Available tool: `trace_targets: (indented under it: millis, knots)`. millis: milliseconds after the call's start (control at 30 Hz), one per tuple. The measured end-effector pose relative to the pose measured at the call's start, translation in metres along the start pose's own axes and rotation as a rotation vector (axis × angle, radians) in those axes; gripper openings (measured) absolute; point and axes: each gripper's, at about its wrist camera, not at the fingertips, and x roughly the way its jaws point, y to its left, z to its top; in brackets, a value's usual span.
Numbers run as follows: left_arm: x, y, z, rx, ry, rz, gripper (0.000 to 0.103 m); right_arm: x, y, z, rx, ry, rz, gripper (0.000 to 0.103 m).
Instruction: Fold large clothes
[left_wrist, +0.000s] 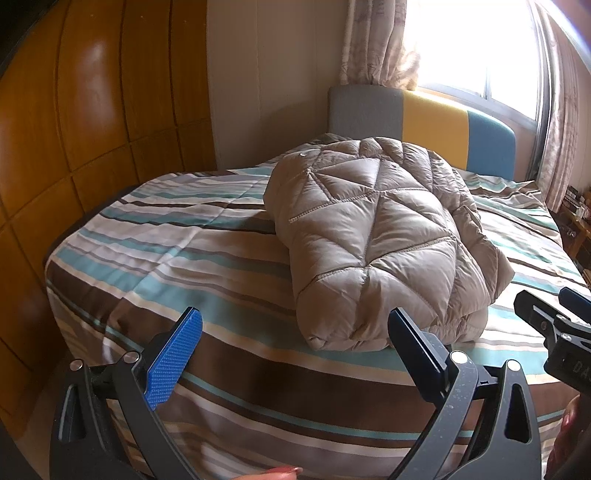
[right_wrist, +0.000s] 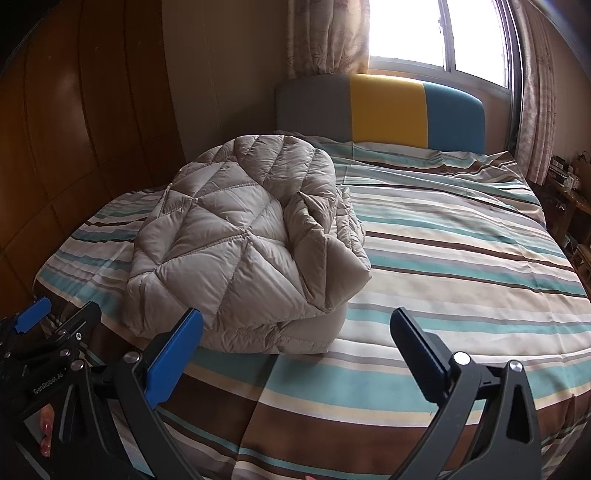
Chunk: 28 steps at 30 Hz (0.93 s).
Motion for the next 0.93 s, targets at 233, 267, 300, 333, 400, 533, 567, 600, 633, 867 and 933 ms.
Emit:
trace_targets:
  millis: [233, 267, 300, 333, 400, 533, 567, 600, 633, 867, 933]
  knots:
    - [0.0, -0.001, -0.001, 0.01, -0.008, -0.008, 0.1, 0.001, 0.001, 0.0, 0.001, 0.001, -0.001, 0.101]
    - [0.0, -0.001, -0.001, 0.012, -0.009, -0.011, 0.1, 0.002, 0.001, 0.0, 0.001, 0.002, -0.001, 0.101]
    - [0.0, -0.002, -0.001, 0.014, -0.009, -0.014, 0.1, 0.002, 0.002, 0.0, 0.001, 0.004, -0.002, 0.101]
    - [0.001, -0.002, -0.002, 0.016, -0.006, -0.019, 0.1, 0.002, 0.002, -0.001, 0.001, 0.005, -0.002, 0.101]
    - [0.001, -0.003, -0.002, 0.013, 0.002, -0.029, 0.1, 0.004, 0.002, -0.001, 0.003, 0.01, 0.0, 0.101]
    - [0.005, -0.002, -0.005, -0.001, 0.023, -0.016, 0.1, 0.005, 0.001, -0.002, 0.01, 0.013, 0.002, 0.101]
    - [0.005, -0.002, -0.005, -0.002, 0.026, -0.018, 0.1, 0.005, 0.001, -0.002, 0.011, 0.013, 0.001, 0.101]
    - [0.006, -0.002, -0.006, -0.002, 0.03, -0.019, 0.1, 0.006, 0.001, -0.002, 0.012, 0.014, 0.002, 0.101]
    - [0.007, -0.002, -0.006, -0.002, 0.032, -0.016, 0.1, 0.007, 0.001, -0.002, 0.013, 0.017, 0.004, 0.101]
    - [0.022, 0.001, -0.004, -0.01, 0.081, -0.006, 0.1, 0.019, -0.006, -0.003, 0.035, 0.045, -0.003, 0.101]
    - [0.03, 0.005, -0.002, -0.015, 0.098, 0.007, 0.1, 0.027, -0.014, -0.003, 0.054, 0.065, -0.008, 0.101]
